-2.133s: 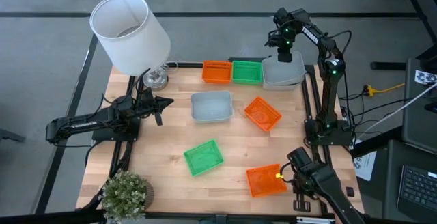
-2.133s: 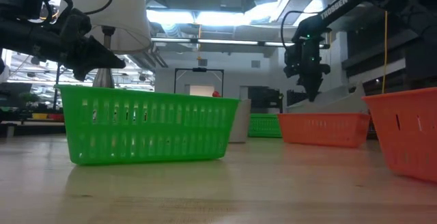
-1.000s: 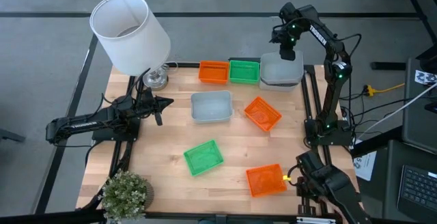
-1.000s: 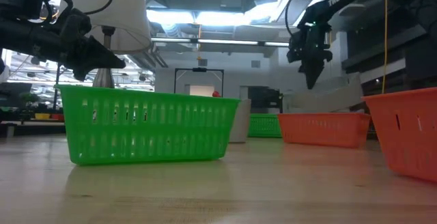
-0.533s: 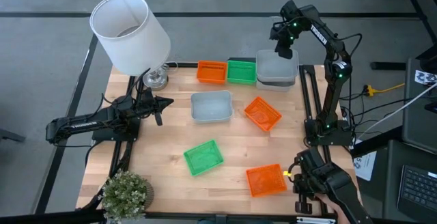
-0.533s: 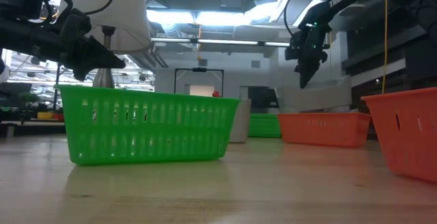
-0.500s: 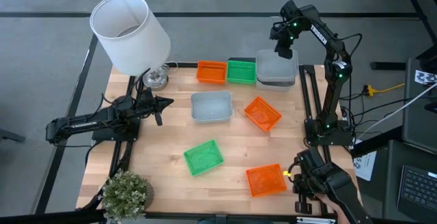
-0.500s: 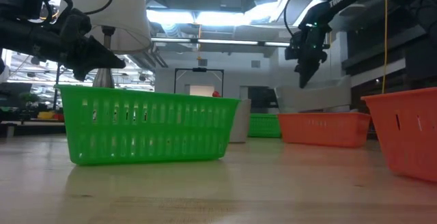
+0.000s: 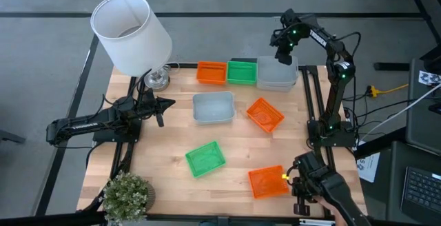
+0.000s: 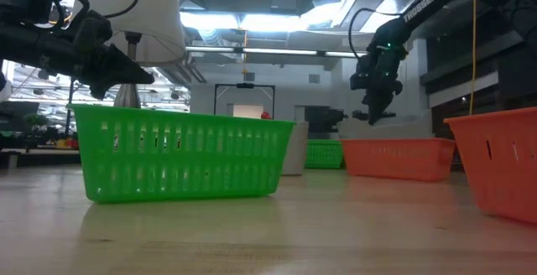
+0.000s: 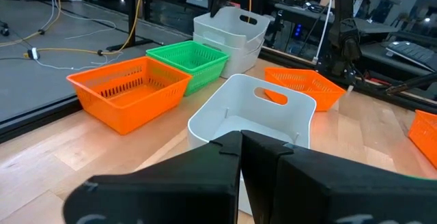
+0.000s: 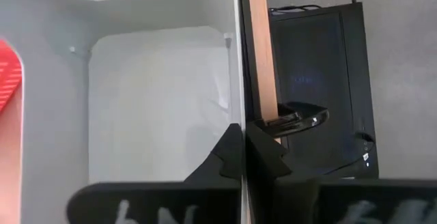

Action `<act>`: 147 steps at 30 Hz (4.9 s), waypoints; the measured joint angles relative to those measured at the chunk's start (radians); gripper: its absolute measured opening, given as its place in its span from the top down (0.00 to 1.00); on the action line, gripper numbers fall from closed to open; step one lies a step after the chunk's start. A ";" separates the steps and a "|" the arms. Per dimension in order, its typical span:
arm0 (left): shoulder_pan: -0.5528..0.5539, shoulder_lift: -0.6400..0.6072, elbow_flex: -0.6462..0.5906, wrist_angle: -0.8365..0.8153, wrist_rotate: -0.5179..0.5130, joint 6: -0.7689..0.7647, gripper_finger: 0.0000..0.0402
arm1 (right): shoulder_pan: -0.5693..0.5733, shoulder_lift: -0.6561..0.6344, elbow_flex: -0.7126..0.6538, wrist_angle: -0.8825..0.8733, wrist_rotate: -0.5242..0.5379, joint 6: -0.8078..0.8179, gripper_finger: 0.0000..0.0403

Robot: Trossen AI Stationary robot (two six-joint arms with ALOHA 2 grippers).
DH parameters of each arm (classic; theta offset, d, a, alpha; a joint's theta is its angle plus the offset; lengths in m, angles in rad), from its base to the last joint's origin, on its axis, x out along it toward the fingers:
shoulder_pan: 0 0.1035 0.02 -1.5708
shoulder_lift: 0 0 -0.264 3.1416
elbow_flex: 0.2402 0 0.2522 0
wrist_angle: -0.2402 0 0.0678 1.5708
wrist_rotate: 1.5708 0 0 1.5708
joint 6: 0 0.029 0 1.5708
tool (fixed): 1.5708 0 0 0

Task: Stack baskets by color
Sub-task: Stack the bottom gray bin on the top gray bin, then stack the bottom gray bin on the top of the stacked gray bins

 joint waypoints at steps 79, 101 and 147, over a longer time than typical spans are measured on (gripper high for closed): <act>0.000 0.000 0.000 -0.003 0.031 0.000 1.00 | 0.940 -0.057 -0.267 -0.144 -0.100 0.425 0.78; 0.000 0.000 0.000 -0.002 0.031 0.002 1.00 | 1.115 0.006 -0.134 0.441 0.364 0.686 0.78; 0.000 0.000 0.000 -0.004 0.031 0.002 1.00 | 1.061 0.119 -0.252 0.607 0.267 0.760 0.79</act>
